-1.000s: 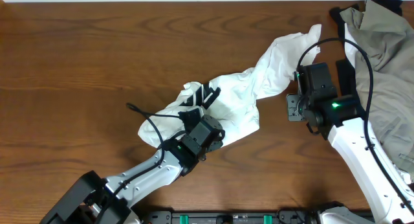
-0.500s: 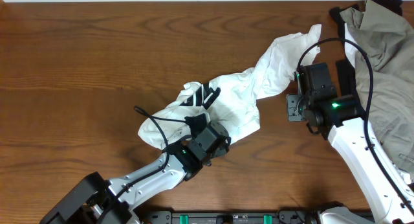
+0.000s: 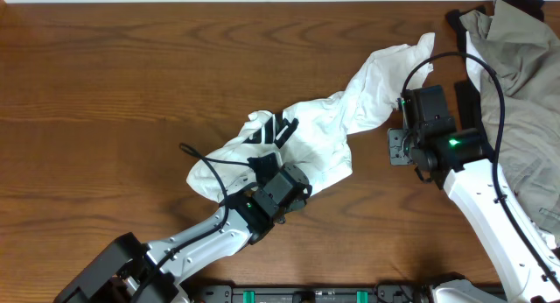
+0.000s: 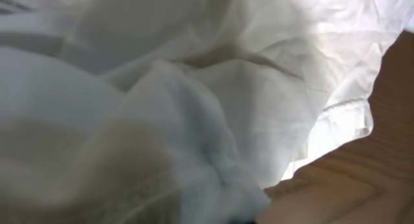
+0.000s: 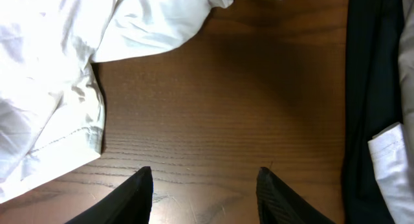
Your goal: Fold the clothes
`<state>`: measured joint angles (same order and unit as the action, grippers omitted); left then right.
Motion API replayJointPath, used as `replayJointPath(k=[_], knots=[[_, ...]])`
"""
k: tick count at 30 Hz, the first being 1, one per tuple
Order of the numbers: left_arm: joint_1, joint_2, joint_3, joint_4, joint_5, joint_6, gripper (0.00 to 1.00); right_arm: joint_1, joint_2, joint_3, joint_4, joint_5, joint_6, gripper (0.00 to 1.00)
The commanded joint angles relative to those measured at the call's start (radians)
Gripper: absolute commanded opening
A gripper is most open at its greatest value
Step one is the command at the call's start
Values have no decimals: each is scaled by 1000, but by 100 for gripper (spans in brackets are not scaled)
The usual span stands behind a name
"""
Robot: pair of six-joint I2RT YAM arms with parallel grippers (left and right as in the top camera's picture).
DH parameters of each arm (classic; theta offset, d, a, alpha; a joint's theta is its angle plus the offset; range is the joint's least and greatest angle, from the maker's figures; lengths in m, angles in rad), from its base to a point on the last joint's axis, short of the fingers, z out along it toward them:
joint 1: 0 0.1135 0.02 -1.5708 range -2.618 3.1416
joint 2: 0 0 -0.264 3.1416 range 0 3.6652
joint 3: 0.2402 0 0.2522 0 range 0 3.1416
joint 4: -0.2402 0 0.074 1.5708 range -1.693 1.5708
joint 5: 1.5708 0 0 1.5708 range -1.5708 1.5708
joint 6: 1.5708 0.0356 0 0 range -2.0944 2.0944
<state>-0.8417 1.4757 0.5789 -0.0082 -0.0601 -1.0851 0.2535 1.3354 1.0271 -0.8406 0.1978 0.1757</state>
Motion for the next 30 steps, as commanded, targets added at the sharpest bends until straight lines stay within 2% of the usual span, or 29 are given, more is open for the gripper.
replayJointPath(k=[1, 5, 9, 12, 17, 23, 26, 30], knots=[[-2, 9, -2, -6, -22, -2, 6, -6, 3, -2, 0, 0, 11, 50], [-2, -16, 0, -6, 0, 0, 6, -6, 3, -2, 2, 0, 11, 49], [-2, -134, 5, -46, 6, 80, 6, -6, 3, -2, 2, 0, 11, 49], [14, -304, 18, -184, -39, 135, 6, -10, 3, -2, 2, 14, 40, 48], [87, -660, 26, -484, -230, 150, 6, -47, 3, -2, 31, 1, 82, 47], [216, -1018, 26, -693, -343, 150, 6, -60, 3, -2, 78, -36, 82, 48], [270, -1106, 26, -753, -373, 175, 6, -60, 3, -2, 110, -91, 73, 48], [310, -1119, 26, -814, -377, 198, 6, -58, 5, -2, 165, -222, 6, 49]])
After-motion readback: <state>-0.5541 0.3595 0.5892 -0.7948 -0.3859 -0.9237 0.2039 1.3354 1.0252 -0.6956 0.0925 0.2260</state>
